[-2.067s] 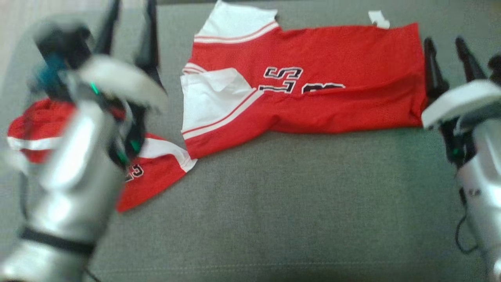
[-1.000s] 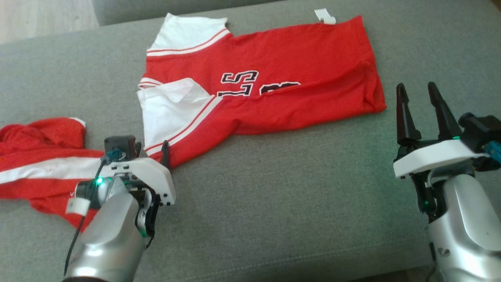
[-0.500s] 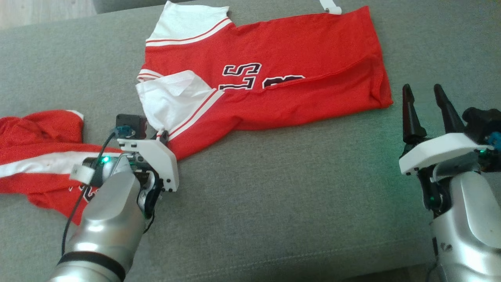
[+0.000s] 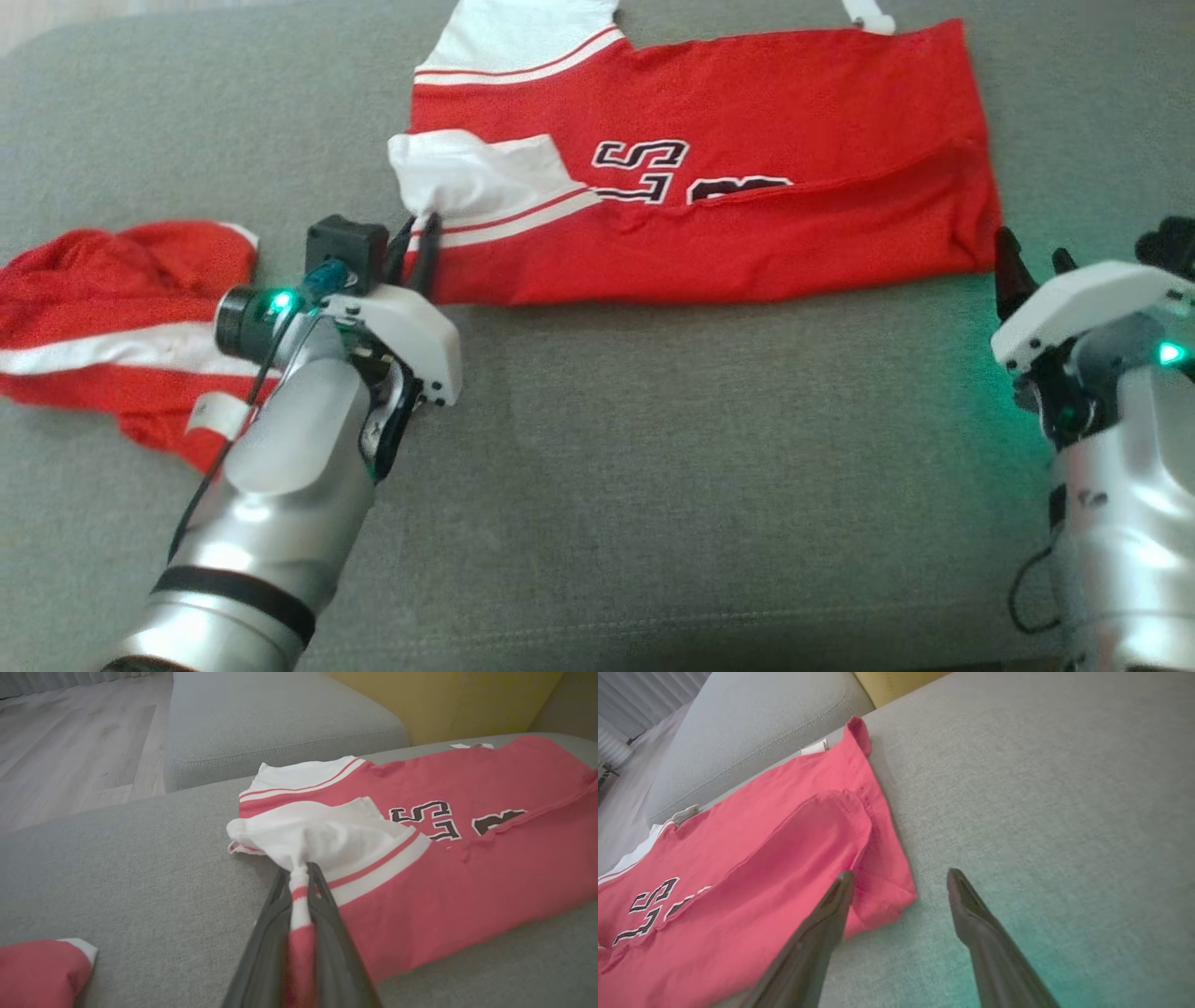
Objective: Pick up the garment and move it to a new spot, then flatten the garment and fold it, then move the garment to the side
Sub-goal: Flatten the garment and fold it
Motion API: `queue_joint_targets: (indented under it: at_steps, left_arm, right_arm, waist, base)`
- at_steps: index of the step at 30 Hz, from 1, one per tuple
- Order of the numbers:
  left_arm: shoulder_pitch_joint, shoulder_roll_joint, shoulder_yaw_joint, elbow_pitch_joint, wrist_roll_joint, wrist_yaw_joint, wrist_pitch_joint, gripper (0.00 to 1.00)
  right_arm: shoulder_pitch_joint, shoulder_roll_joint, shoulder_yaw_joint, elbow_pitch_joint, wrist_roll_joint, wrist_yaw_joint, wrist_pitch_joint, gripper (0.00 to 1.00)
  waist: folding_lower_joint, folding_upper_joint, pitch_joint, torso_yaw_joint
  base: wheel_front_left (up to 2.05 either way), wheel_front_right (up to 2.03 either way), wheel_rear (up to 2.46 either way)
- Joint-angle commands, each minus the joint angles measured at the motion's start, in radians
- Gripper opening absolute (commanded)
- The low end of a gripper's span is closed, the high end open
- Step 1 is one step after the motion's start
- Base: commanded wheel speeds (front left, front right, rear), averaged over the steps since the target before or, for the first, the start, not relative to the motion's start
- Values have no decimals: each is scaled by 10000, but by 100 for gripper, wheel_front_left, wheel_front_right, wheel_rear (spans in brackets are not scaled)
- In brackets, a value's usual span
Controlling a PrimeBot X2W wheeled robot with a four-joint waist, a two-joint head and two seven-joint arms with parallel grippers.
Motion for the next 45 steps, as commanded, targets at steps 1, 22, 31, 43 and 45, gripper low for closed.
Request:
queue_joint_targets:
  at_steps: [1, 22, 31, 43, 45]
  left_arm:
    - [-434, 181, 234, -444, 94, -35, -124, 0]
    - [-455, 310, -145, -1401, 109, 33, 119, 0]
    - [111, 395, -307, -1290, -20, 2, 151, 0]
    - [1930, 454, -692, -1842, -403, -66, 650, 0]
    - [2292, 511, -786, -2134, -474, -83, 873, 0]
  right_arm:
    - [-690, 131, 65, 26, -187, -7, 120, 100]
    - [-2338, -173, -2114, 2776, -3073, -7, 100, 0]
    - [-2336, -69, -2013, 3343, -2702, -7, -282, 0]
    - [-880, -795, -1026, 3437, -1042, -7, 610, 0]
    - [-554, -923, -724, 3212, -640, -7, 952, 0]
  waist:
    - [0, 0, 124, 171]
    - [0, 0, 718, 630]
    - [0, 0, -133, 255]
    - [0, 0, -2149, 9]
    - [0, 0, -2363, 5]
  base:
    - [0, 0, 0]
    - [0, 0, 0]
    - [0, 0, 0]
    - [0, 0, 0]
    - [0, 0, 0]
